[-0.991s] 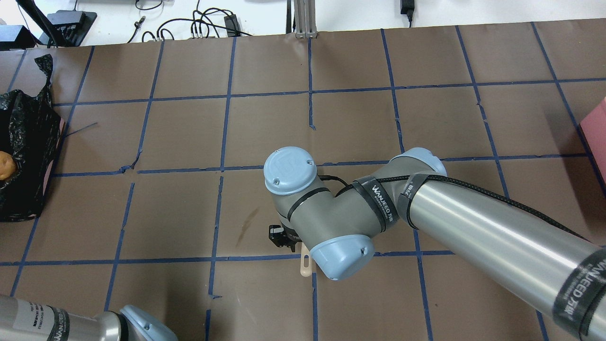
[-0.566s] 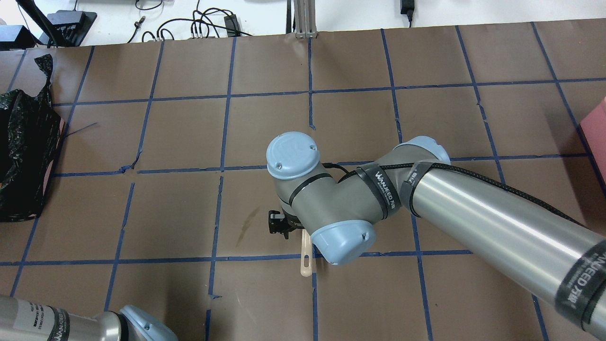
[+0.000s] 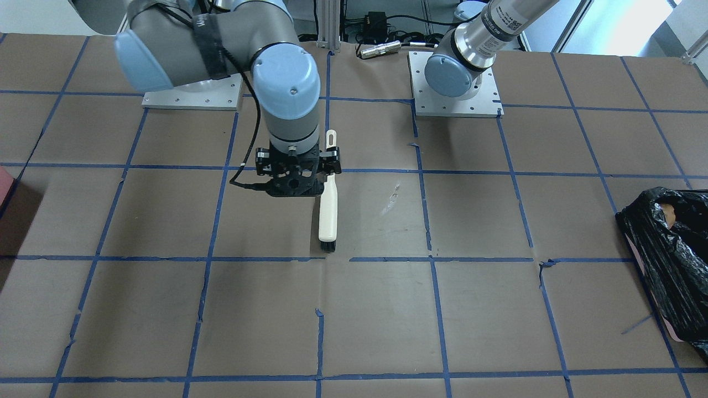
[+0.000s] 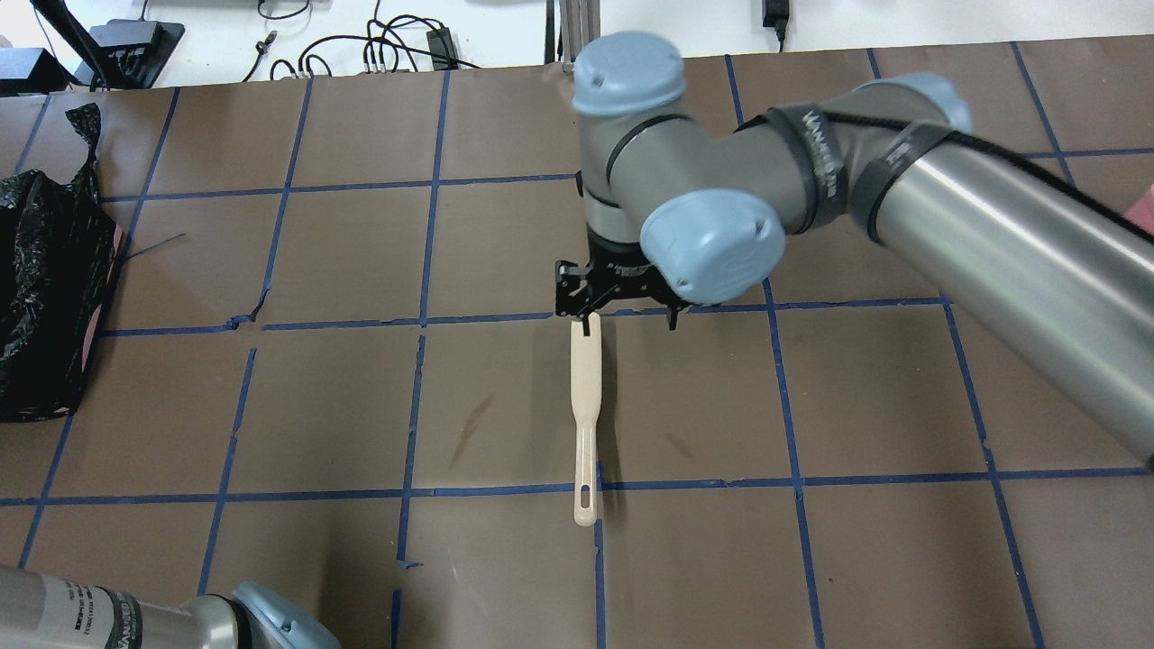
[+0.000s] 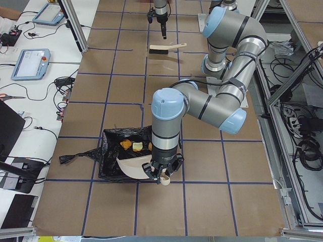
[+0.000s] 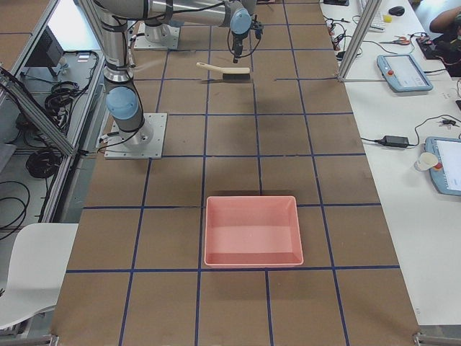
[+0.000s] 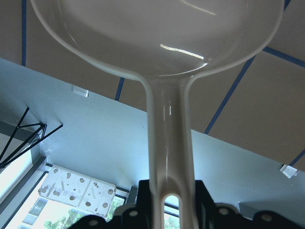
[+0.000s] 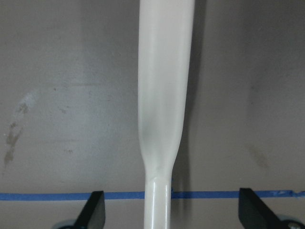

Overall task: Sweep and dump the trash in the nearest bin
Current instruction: 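Lower the brush onto the table and open the right gripper, raising it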

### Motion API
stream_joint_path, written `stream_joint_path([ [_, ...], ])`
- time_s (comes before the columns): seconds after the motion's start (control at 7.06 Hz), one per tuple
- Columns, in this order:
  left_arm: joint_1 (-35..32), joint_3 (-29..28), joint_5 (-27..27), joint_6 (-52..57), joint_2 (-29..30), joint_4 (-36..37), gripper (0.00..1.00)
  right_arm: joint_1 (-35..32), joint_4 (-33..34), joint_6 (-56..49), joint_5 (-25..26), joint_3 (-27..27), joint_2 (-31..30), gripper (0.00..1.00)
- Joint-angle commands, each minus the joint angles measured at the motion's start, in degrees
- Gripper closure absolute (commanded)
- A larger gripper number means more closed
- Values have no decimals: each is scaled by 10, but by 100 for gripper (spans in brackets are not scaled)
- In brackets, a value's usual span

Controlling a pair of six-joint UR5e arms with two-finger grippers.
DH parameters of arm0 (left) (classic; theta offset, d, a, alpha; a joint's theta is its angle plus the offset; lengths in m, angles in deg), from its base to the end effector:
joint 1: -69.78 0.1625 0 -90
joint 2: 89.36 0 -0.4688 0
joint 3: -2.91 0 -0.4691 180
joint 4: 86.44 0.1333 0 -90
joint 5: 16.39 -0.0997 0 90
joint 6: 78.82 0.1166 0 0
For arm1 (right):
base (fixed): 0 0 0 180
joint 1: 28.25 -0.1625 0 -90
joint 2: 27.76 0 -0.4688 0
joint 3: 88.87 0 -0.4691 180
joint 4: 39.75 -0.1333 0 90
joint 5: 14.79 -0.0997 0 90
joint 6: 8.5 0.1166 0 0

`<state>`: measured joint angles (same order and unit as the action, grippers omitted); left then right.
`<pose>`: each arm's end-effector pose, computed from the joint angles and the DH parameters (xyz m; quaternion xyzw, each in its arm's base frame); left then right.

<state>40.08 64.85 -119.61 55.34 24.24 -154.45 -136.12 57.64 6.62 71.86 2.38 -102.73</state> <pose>0.6379 -0.4866 0.5713 0.5600 0.7888 0.1398 0.2113 0.3335 -0.5779 0.3533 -0.0216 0.9963 0.0826 0.0059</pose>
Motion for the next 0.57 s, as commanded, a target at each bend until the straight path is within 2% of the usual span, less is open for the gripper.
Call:
stream_joint_path([
  [0.0, -40, -4, -50, 8, -21, 6, 95, 93, -52, -120, -1, -57, -17, 0],
  [0.28, -78, 0, -38, 2, -27, -4, 96, 136, -68, -175, -1, -69, -73, 0],
  [0.42, -103, 5, 8, 1, -40, -19, 96, 137, -77, -183, -1, -70, -105, 0],
])
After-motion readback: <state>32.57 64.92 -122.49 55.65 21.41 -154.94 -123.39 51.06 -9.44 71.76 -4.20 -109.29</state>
